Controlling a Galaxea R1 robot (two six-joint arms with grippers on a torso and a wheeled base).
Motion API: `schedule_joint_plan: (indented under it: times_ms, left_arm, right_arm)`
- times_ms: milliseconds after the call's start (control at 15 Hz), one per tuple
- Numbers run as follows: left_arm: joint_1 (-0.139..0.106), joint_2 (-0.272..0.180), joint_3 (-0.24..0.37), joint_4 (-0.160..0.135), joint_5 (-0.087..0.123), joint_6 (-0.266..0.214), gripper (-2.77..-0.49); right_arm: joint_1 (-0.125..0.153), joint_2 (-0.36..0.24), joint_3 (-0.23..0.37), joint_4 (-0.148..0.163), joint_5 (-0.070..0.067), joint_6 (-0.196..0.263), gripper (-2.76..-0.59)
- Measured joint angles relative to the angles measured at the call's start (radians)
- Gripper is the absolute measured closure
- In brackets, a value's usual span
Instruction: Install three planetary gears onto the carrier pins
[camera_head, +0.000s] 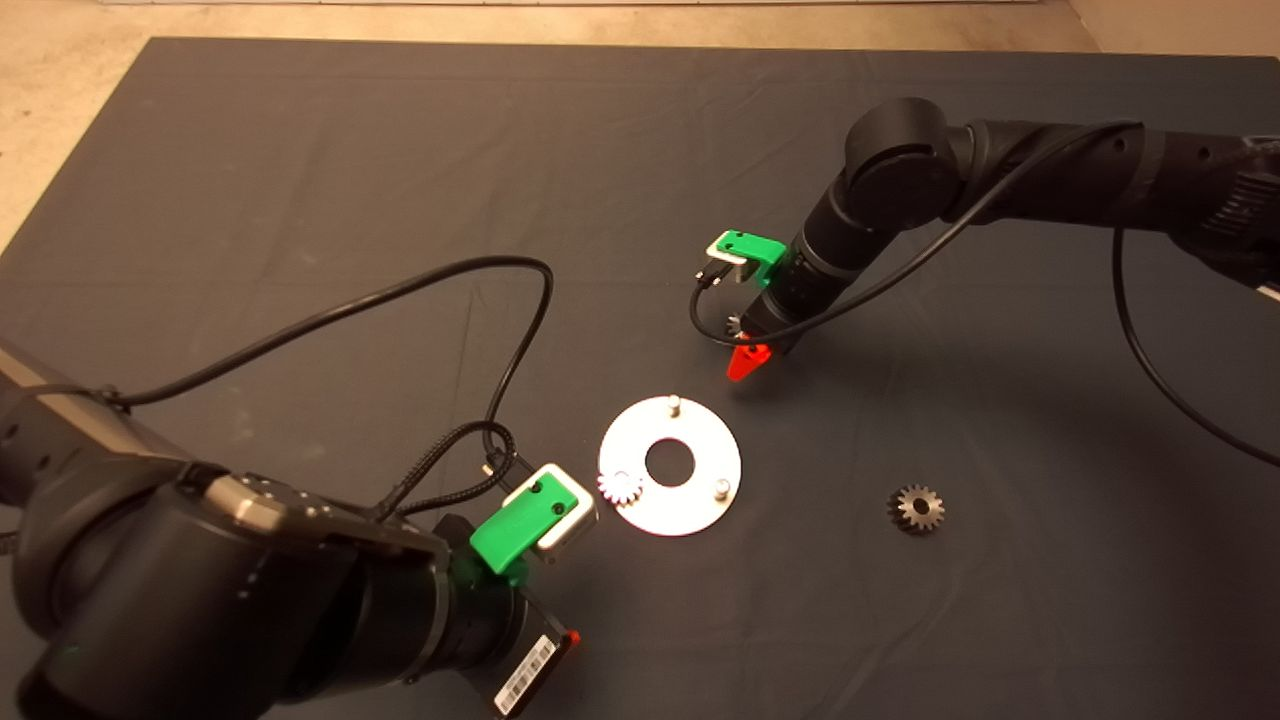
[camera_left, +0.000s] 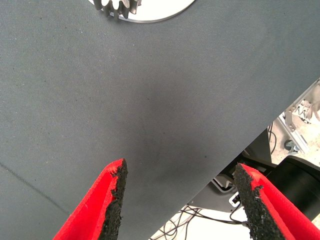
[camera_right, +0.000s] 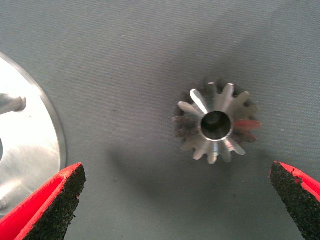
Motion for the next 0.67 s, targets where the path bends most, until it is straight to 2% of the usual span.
schedule_joint_plan:
  times_ms: [467,533,667]
  left_arm:
    - [0.0,0.0,0.0,0.0,0.0,0.0,-1.46]
    - [0.0,0.0,0.0,0.0,0.0,0.0,-1.46]
    - [0.0,0.0,0.0,0.0,0.0,0.001,-1.46]
  right_arm:
    - [0.0,0.004,-0.036,0.0,0.001,-0.037,-2.71]
    - [0.0,0.015,-0.068,0.0,-0.001,-0.043,-2.71]
    - [-0.001,0.029,-0.087,0.0,0.0,-0.05,-2.55]
